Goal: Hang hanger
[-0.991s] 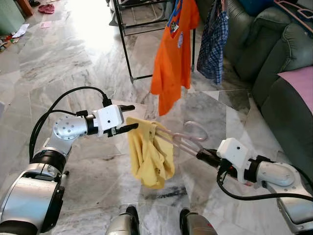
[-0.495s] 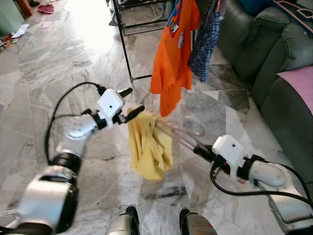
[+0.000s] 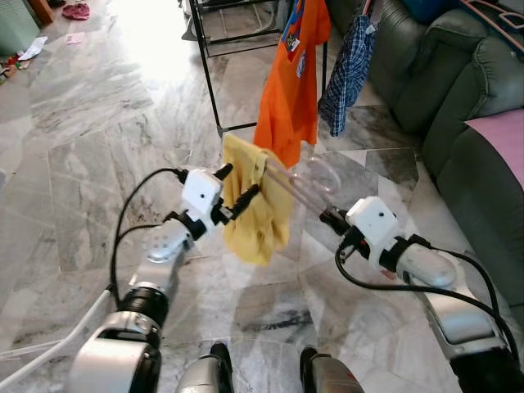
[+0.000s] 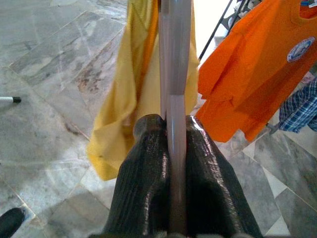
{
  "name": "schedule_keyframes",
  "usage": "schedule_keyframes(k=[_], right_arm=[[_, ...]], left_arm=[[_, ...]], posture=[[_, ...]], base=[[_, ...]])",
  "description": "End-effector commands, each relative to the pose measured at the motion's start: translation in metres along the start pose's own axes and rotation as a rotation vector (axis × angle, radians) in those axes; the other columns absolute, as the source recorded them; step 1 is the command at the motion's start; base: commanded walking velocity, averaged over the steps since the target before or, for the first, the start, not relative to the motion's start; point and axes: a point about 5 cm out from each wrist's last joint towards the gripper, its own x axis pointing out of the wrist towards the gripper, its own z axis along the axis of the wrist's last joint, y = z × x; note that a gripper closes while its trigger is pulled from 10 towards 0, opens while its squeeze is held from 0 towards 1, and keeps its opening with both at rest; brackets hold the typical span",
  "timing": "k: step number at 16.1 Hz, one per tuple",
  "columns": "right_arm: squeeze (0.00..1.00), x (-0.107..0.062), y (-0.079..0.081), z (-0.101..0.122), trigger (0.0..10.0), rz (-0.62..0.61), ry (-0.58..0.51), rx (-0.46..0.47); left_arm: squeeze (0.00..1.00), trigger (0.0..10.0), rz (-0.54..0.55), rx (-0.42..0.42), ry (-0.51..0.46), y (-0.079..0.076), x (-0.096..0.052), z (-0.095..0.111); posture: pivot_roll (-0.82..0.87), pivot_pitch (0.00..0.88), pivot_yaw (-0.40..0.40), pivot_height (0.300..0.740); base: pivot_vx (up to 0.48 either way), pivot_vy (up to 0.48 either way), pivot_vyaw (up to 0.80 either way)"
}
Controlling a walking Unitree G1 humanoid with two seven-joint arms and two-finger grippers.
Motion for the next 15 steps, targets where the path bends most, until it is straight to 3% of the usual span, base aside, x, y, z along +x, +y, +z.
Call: schedule_keyframes(k=[1, 3, 9, 11, 15], right_arm=[[0.0, 0.005, -0.001, 0.011, 0.0, -0.016, -0.057, -0.014], [0.0, 0.011, -0.001, 0.016, 0.0, -0.032, -0.076, -0.006], [0.0, 0.017, 0.019, 0.035, 0.0, 0.032, -0.16, 0.093], [0.0, 0.014, 0.027, 0.037, 0.0, 0.071, -0.167, 0.104], [0.0, 0.005, 0.037, 0.044, 0.0, 0.121, -0.182, 0.129]], left_arm=[[0.0, 10.0, 0.019, -0.04, 0.017, -0.003, -0.002, -0.005], [0.0, 10.0, 0.039, -0.119, 0.016, -0.011, 0.004, -0.005], [0.0, 10.0, 0.064, -0.189, 0.024, -0.028, 0.016, -0.007], [0.0, 10.0, 0.078, -0.189, 0.028, -0.028, 0.017, -0.007], [0.0, 10.0, 0.188, -0.106, 0.059, -0.017, 0.018, -0.006]], posture=[[-0.24, 0.249, 0.052, 0.74], [-0.24, 0.249, 0.053, 0.74], [-0.25, 0.244, 0.048, 0.74], [-0.25, 0.242, 0.049, 0.74], [-0.26, 0.243, 0.055, 0.74]], base=[[0.0, 0.0, 0.0], [0.0, 0.0, 0.0], [0.0, 0.0, 0.0], [0.0, 0.0, 0.0], [0.0, 0.0, 0.0]])
